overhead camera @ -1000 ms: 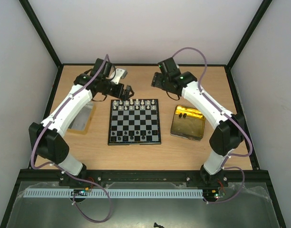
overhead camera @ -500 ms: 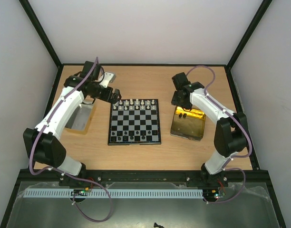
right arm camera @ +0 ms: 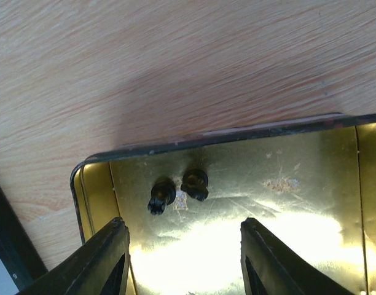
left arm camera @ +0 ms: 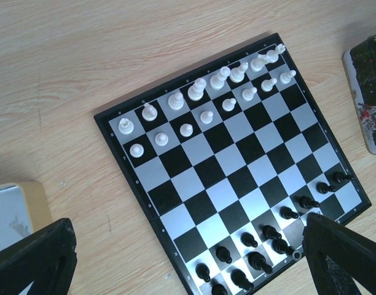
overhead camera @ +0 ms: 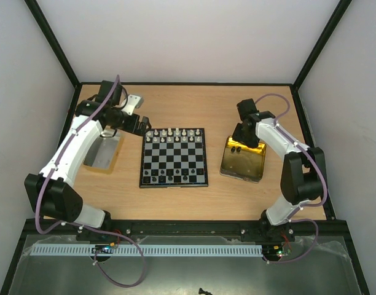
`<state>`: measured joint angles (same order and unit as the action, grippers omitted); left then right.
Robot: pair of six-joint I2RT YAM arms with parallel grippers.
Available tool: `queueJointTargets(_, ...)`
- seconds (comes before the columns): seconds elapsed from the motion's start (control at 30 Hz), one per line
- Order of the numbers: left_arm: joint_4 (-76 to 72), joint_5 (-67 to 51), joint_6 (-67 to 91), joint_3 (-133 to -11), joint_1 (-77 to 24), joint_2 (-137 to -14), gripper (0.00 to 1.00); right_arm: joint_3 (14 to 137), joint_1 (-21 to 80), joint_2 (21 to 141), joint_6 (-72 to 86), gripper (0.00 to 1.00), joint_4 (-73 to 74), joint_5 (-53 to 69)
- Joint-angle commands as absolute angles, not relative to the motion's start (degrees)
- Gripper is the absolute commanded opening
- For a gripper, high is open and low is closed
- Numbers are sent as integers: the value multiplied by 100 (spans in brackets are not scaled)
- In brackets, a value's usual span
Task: Set up the chess pieces on the board
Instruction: Pick up the chess piece from the storage box.
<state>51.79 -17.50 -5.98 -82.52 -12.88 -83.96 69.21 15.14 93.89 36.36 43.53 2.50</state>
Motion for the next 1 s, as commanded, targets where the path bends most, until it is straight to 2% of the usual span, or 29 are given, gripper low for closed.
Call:
queueJointTargets(0.0,5344,-1799,-677,-8046,-1135,-8131,100,6863,1314,9552,3463,47,4153,415)
queueJointTargets(0.47,5394,-1818,-695,-7971,-976,-8036,100,6646,1165,10013,3526,45,3768,762)
queueJointTargets(0.97,5385,-1885,-677,-7867,-847,-7949,100,6467,1089,10053,3516,36,3678,702)
